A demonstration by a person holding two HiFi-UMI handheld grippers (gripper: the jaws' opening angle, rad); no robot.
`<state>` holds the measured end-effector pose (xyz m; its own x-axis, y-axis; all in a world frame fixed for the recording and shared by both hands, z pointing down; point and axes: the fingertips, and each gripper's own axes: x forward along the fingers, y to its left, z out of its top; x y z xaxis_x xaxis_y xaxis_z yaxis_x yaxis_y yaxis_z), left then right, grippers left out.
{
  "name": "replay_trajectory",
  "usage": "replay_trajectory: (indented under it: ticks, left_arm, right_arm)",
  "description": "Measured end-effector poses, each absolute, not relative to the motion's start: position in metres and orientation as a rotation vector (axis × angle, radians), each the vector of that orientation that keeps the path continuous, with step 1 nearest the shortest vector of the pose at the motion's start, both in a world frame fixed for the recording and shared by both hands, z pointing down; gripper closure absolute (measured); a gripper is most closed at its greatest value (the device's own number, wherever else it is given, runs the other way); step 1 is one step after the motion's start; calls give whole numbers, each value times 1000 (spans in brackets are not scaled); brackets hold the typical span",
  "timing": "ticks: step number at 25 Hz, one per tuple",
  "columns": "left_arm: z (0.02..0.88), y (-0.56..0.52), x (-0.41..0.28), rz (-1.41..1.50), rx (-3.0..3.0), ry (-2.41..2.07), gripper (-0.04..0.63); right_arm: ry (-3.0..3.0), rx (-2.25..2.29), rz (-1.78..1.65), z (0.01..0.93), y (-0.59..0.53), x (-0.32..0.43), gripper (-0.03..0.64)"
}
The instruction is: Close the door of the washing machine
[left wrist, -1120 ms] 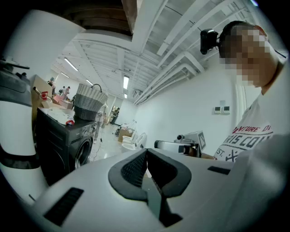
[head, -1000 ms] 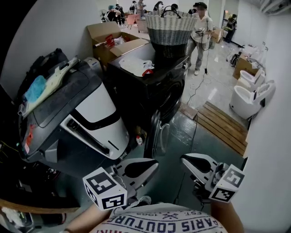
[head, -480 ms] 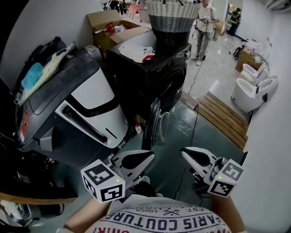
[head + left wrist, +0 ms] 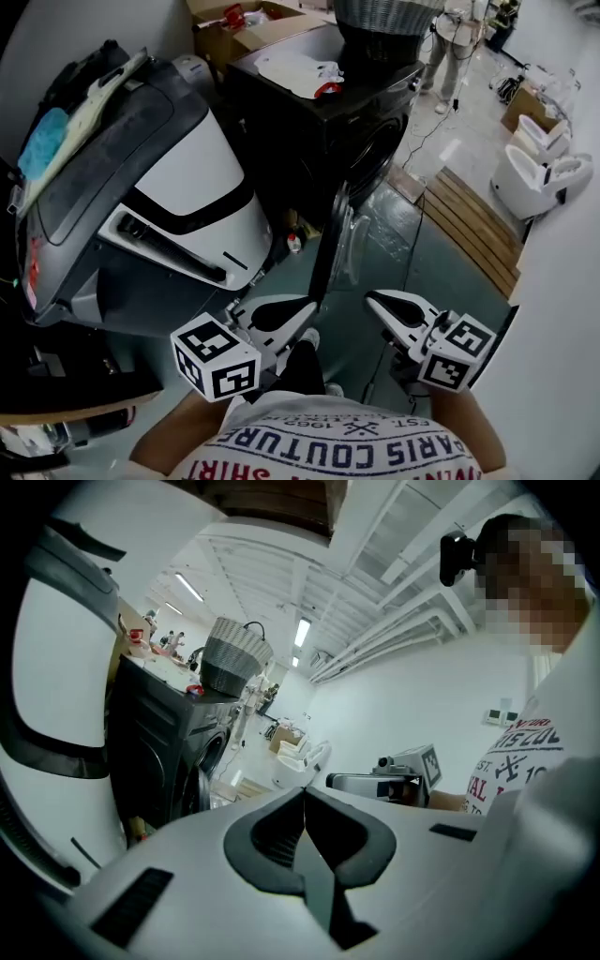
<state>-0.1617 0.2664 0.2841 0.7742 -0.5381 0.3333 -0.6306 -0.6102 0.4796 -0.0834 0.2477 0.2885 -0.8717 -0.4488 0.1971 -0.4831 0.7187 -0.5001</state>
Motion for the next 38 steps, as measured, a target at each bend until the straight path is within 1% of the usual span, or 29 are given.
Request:
replay_trajectory:
  ticks: [7,13,25,33,38]
  left_arm:
    - [326,195,-209,260,2317,-878,568]
    - [369,158,-242,323,2245,-887,568]
    - [416,126,-262,337,2158,-851,568]
    - [432,121,-270,344,2116,-850,568]
    - [440,117,-272,354,2103,-839,568]
  right_arm:
    - [-2718,786,933,349,176,-128,592]
    - [-2591,779,953,401,143,-162,593]
    - [-2368,772,983,502,108,-204,594]
    - [-2257,771,939,533,106,-210,594]
    - [-2246,768,956,536,106,-214,595]
